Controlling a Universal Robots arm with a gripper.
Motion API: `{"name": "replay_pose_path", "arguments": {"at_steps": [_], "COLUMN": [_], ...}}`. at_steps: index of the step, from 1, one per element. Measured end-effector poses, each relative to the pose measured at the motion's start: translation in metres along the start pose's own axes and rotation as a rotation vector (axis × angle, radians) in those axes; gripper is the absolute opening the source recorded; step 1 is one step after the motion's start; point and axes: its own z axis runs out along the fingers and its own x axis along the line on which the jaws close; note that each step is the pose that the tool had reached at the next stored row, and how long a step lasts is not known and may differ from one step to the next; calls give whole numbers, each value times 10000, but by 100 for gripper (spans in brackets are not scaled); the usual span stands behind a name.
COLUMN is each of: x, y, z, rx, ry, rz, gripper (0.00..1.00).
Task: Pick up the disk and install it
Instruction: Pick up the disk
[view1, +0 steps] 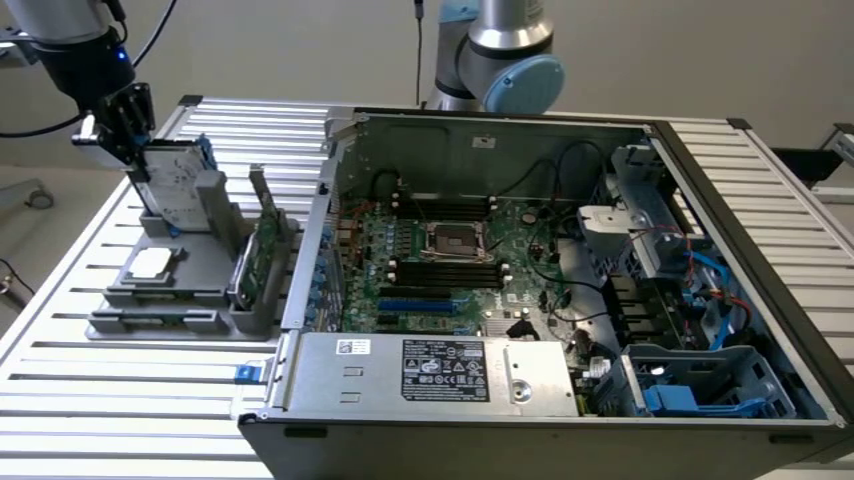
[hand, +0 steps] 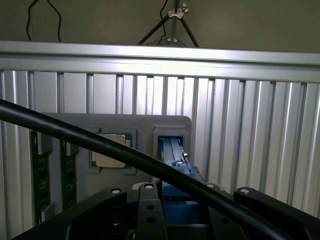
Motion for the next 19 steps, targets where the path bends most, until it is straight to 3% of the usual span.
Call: {"name": "replay_pose_path", "arguments": {"at_steps": [19], "x": [16], "y": [-15], "z": [-1], "rx": [-8], "ry": [0], "rz": [13], "gripper": [33]}}
